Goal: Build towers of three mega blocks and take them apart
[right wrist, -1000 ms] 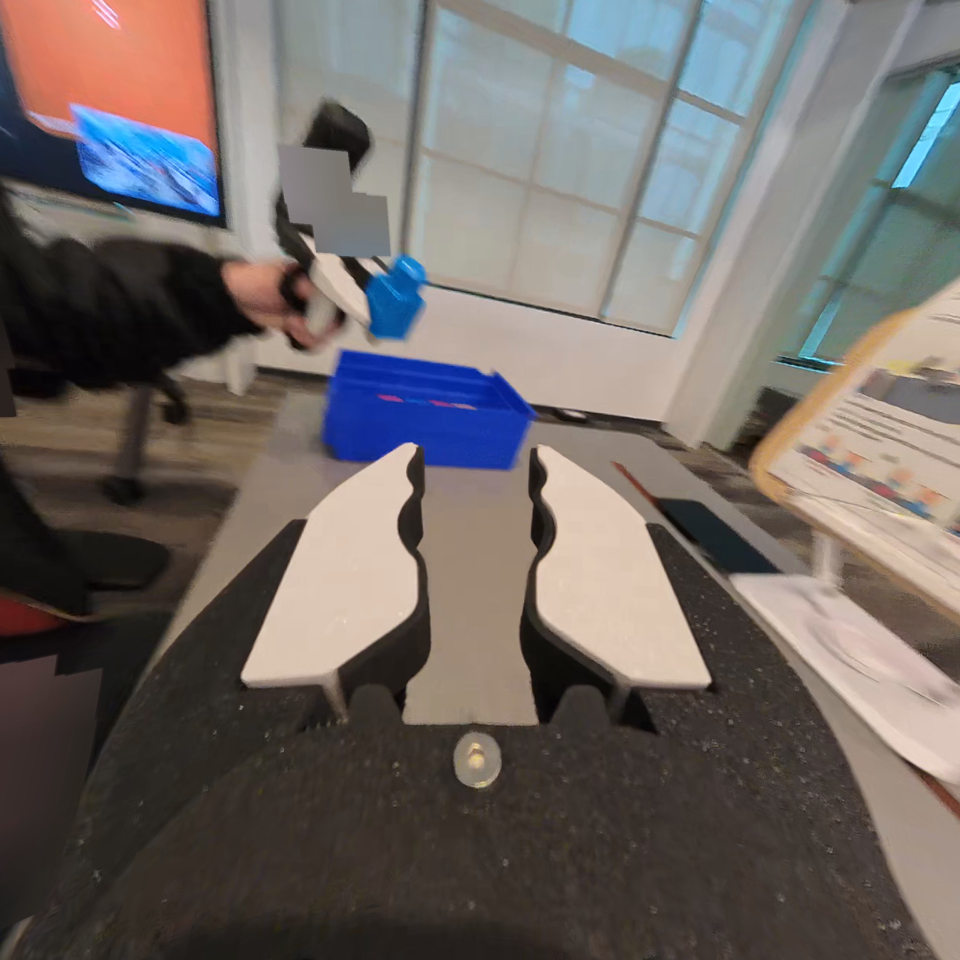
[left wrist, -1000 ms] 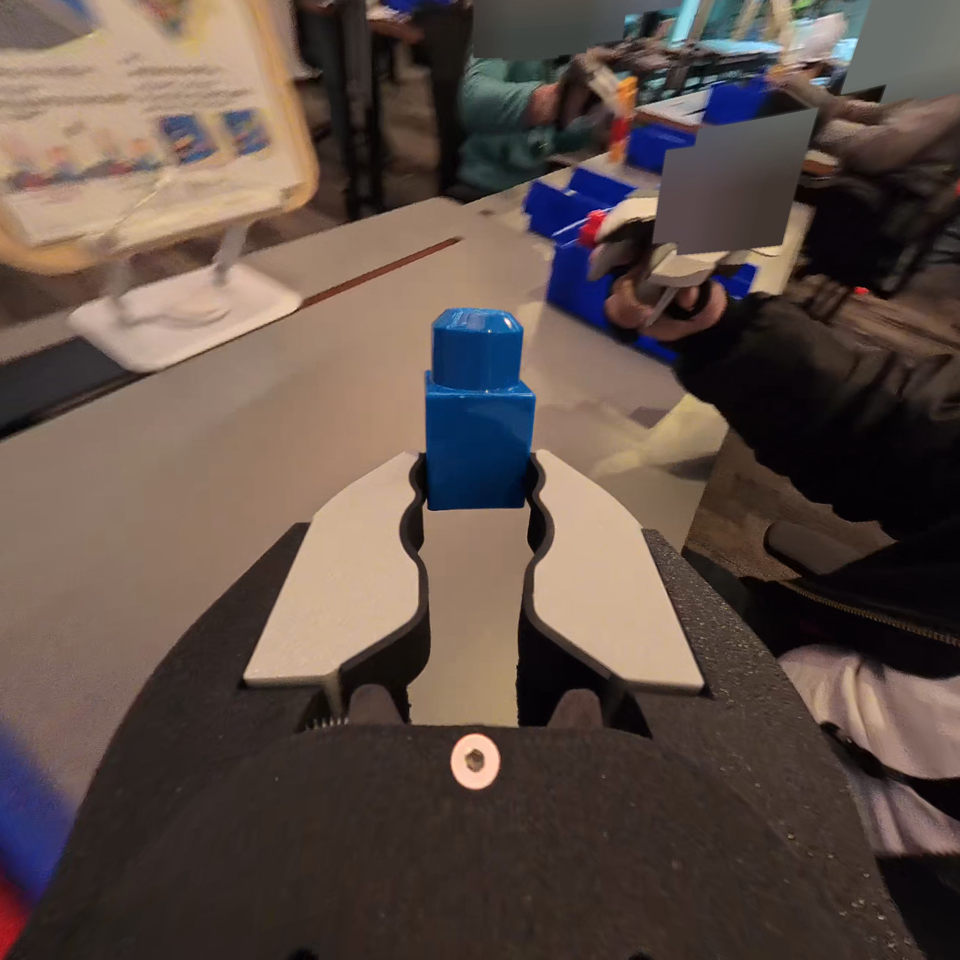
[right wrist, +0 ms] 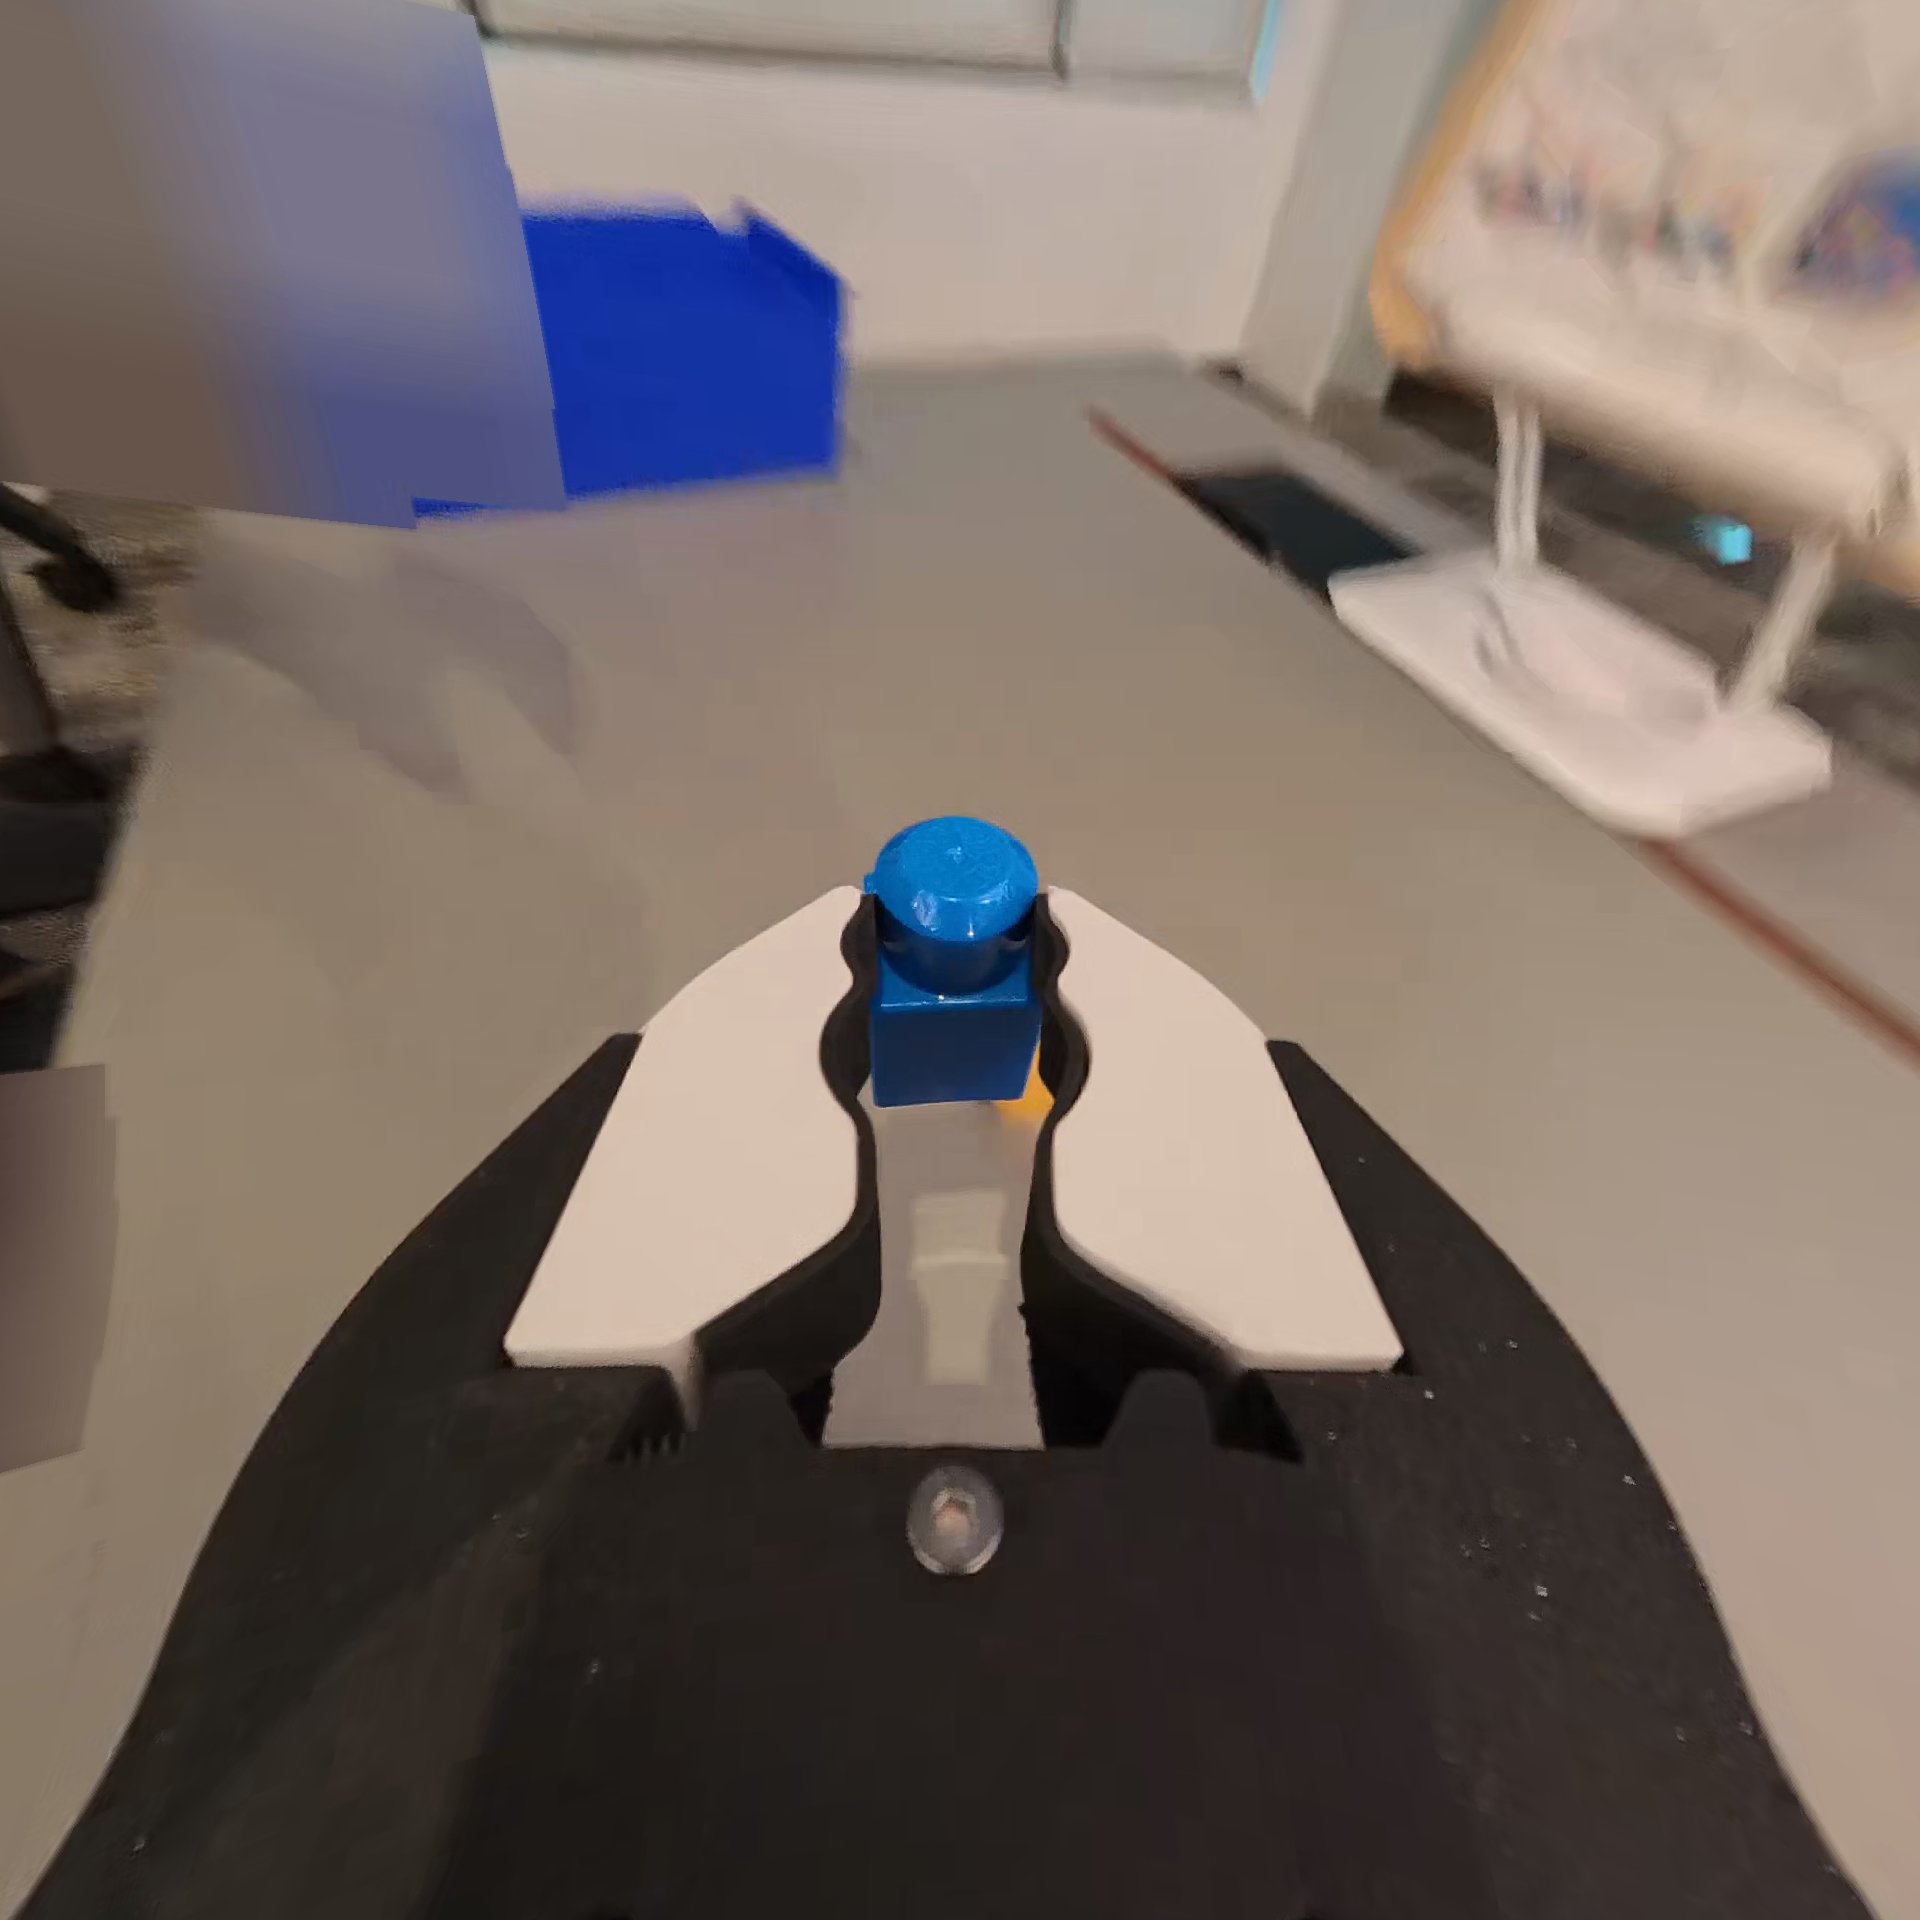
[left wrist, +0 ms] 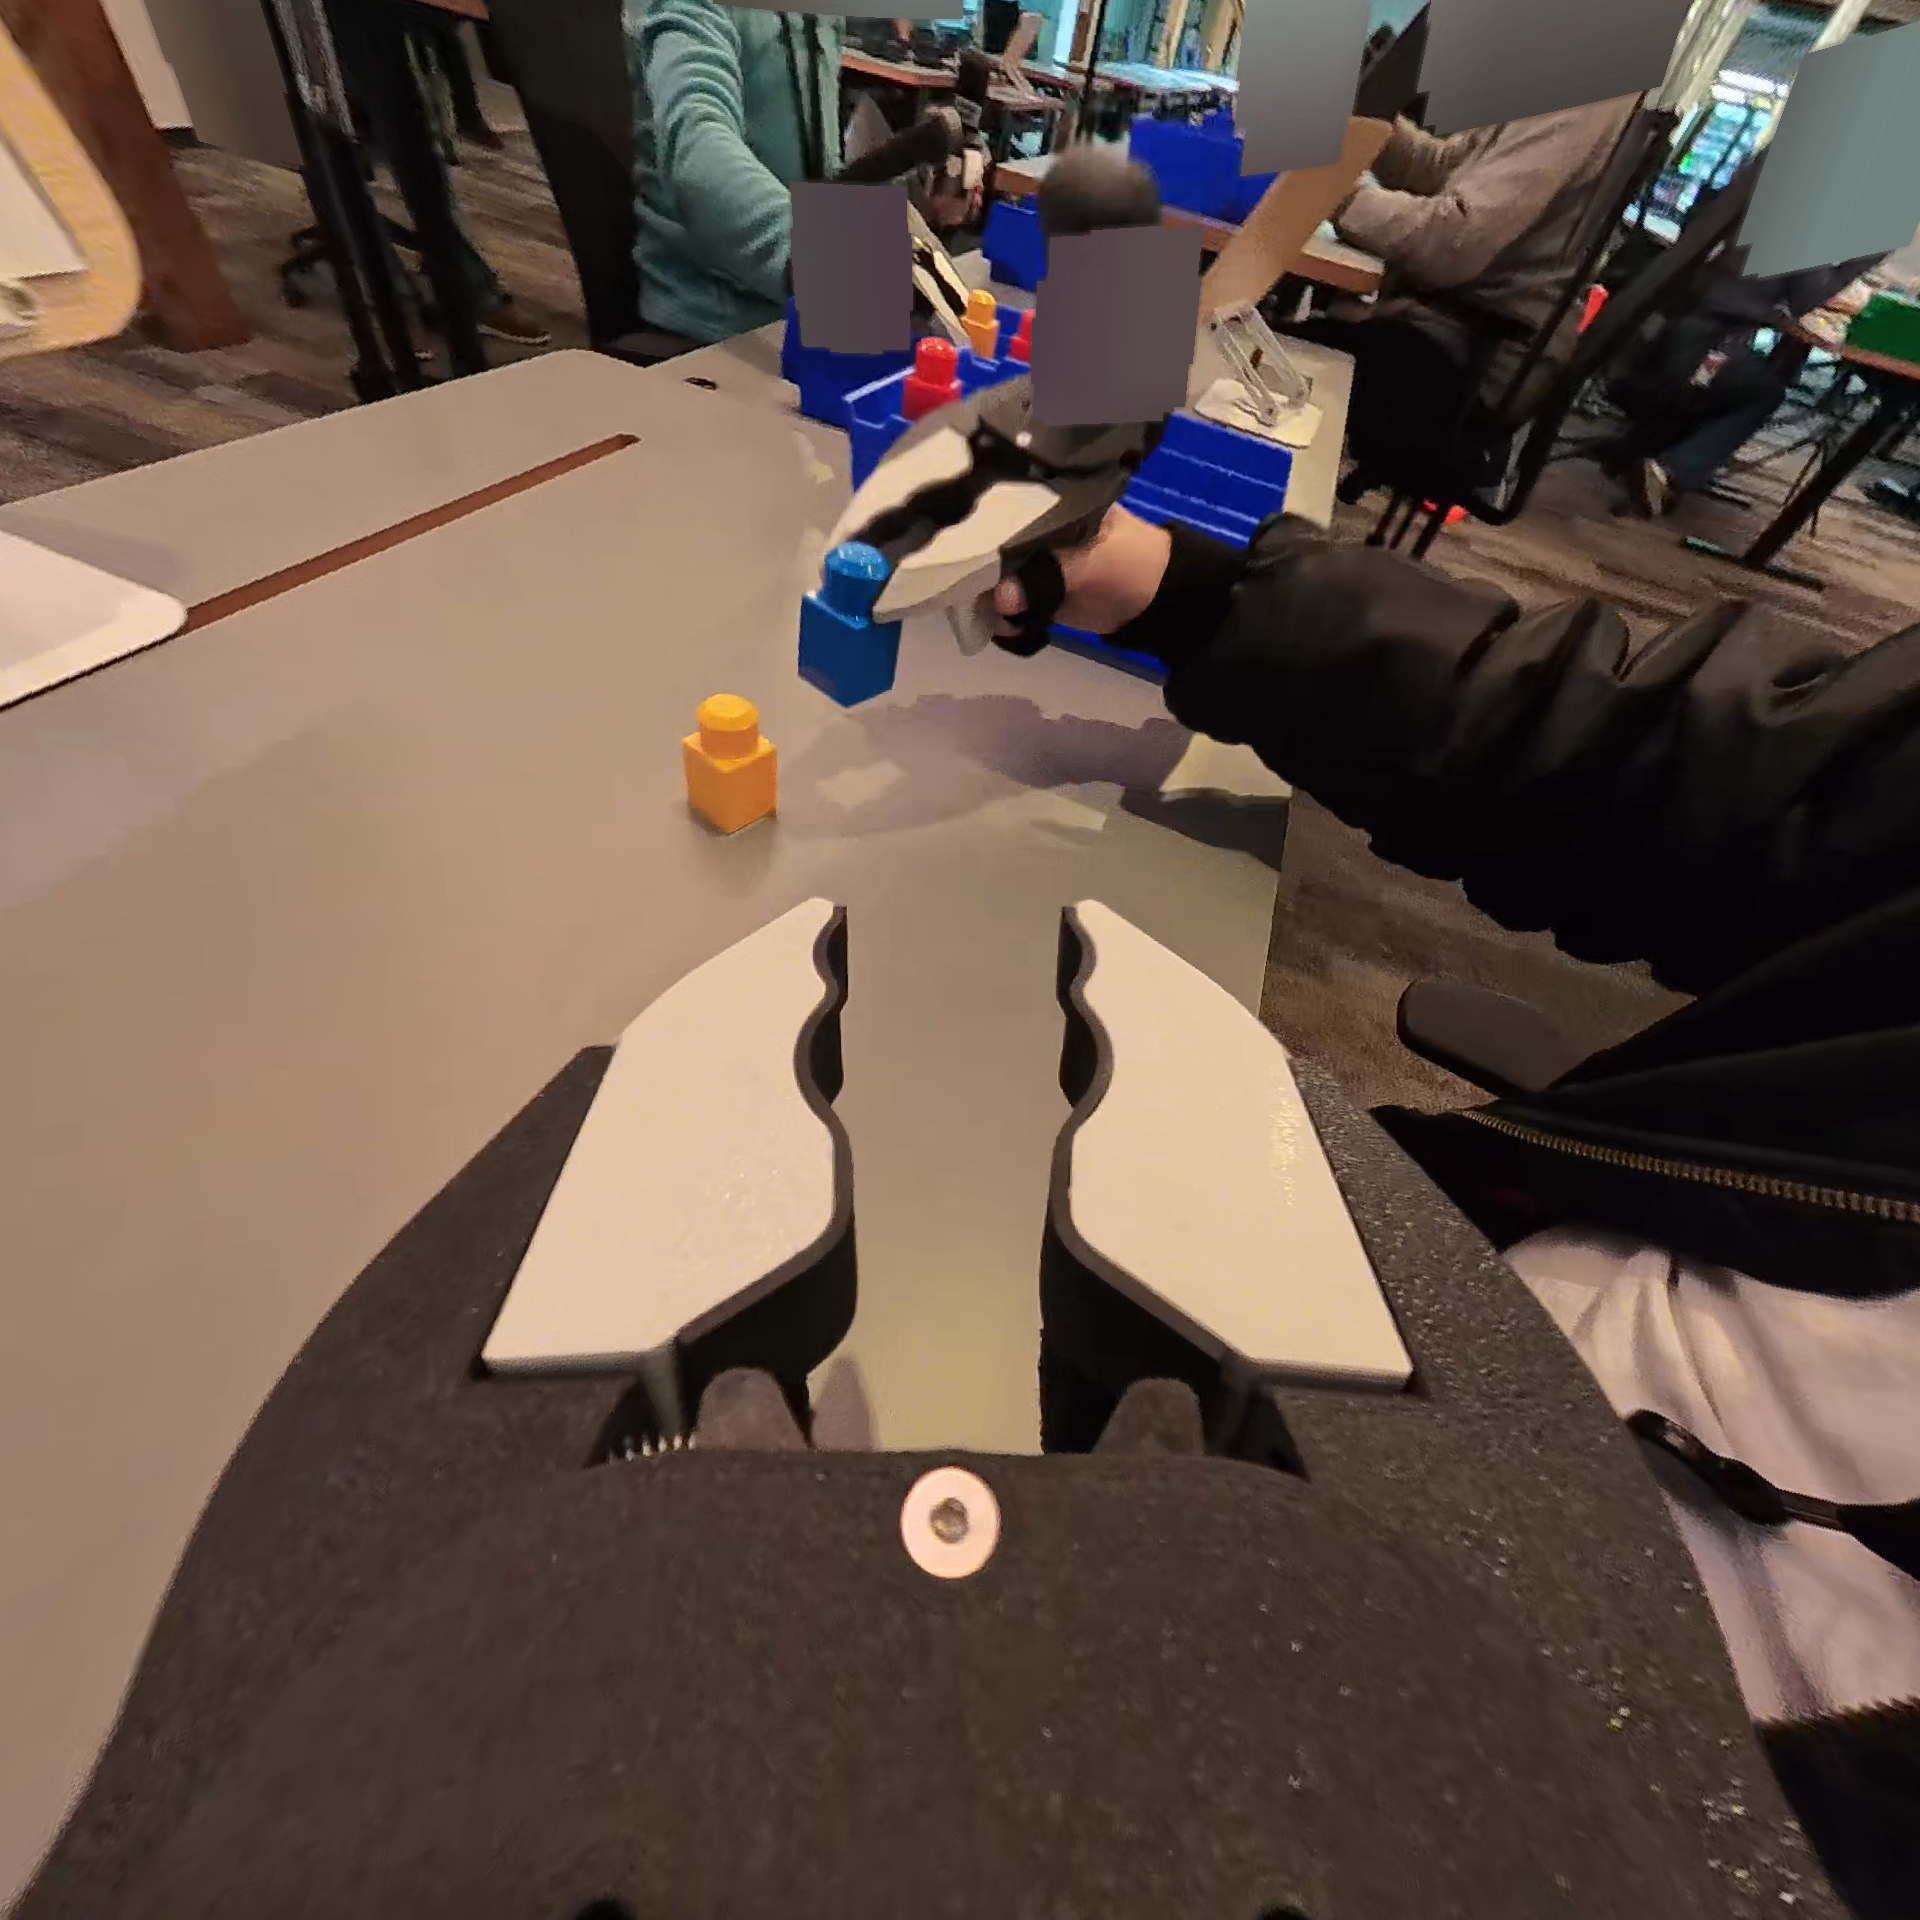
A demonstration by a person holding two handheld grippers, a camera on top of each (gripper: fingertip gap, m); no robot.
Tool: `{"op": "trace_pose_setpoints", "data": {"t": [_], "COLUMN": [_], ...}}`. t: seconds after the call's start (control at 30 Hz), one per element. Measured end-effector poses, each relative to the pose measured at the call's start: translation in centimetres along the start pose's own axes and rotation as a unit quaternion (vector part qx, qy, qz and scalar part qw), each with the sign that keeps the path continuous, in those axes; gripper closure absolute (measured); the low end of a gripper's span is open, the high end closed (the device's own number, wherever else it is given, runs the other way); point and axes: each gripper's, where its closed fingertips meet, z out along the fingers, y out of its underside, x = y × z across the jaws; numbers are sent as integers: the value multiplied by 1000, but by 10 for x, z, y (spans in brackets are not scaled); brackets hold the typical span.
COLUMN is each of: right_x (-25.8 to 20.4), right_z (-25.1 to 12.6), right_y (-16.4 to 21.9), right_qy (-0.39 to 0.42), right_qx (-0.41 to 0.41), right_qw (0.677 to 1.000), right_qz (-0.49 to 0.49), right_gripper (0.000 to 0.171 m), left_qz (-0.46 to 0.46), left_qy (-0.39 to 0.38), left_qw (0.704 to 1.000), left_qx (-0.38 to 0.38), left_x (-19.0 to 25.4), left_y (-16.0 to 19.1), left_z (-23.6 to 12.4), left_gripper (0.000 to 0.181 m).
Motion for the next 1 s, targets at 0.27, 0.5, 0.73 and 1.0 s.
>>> {"op": "trace_pose_setpoints", "data": {"t": [0.27,0.5,0.73,1.0], "right_x": [25,28,20,28], "right_z": [25,54,111,128], "right_y": [68,63,44,40], "right_qy": [0,-33,-78,-101], "right_qx": [-107,-79,-69,-75], "right_qw": [994,996,994,992], "right_qz": [-16,-22,-23,-28], "right_gripper": [144,144,144,144], "left_qz": [3,10,0,-4], "left_qy": [-23,-35,-53,-80], "left_qw": [1000,999,998,997], "left_qx": [3,-15,-18,-21], "left_x": [0,9,3,-5], "left_y": [-1,11,17,22], "left_z": [-33,-49,-63,-84], "left_gripper": [150,152,154,155]}}
